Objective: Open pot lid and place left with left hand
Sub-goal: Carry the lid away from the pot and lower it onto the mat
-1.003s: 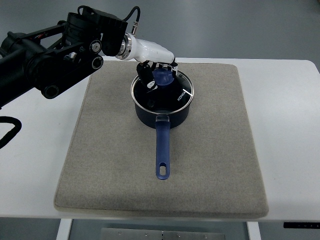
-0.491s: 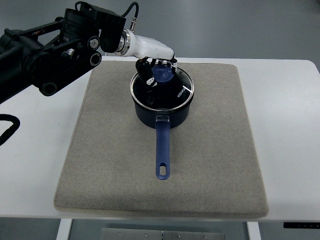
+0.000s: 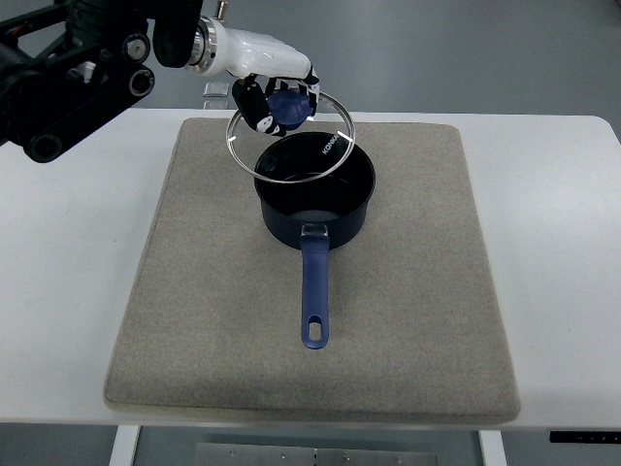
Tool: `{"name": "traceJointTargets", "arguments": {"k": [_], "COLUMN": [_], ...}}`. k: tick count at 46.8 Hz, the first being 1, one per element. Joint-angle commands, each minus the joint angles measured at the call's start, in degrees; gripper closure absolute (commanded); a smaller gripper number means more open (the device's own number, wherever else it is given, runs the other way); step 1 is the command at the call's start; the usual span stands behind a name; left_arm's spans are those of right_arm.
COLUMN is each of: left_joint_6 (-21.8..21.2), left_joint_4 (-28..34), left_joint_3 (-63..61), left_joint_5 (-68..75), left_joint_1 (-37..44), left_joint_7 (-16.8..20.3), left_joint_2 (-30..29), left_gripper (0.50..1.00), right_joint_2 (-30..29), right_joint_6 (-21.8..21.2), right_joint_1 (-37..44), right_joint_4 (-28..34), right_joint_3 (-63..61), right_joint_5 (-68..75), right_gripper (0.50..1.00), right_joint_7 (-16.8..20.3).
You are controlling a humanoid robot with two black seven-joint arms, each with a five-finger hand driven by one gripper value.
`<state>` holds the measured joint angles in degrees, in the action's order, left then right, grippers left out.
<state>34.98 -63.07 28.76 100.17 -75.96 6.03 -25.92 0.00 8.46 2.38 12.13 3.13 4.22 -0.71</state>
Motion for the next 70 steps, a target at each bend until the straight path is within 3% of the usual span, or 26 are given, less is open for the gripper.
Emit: {"name": "traceJointTargets", "arguments": {"k": [1,16,24,40,70], "left_joint_6": [0.02,0.02,0.02,0.02,-4.48], "left_joint_4": [-1.79,-6.54,-6.28,-4.61,2.16], "left_joint_3": [0.59,2.35,2.88,2.79,2.26], "left_joint_5": [-0.5,-1.56,-1.21,-0.68,0.11], "left_joint_1": [0.64,6.61,10.13,18.04,19.8], "left_joint_7": [0.03,0.21,0.21,0.03,-0.06], "left_joint_2": [-3.34,-14.86,-17.59,-16.8,-10.12], "left_gripper": [1.0,1.0,1.0,1.0,1.0], "right_joint_2": [0.0,0.0,0.0,0.0,0.0], "right_joint_6": [0.06,-0.02,0.06,-0.02,-0.02], "right_joint_1": [0.0,0.0,0.0,0.0,0.0], "right_joint_4": [0.0,0.0,0.0,0.0,0.0], "right_joint_3": [-0.06,-0.06,0.03,0.03,-0.06], "right_joint_5": [0.0,0.0,0.0,0.0,0.0], "right_gripper": [0.585,0.585,0.585,0.585,0.585], "right_joint_7": [0.01,0.01,0.01,0.01,0.01]}}
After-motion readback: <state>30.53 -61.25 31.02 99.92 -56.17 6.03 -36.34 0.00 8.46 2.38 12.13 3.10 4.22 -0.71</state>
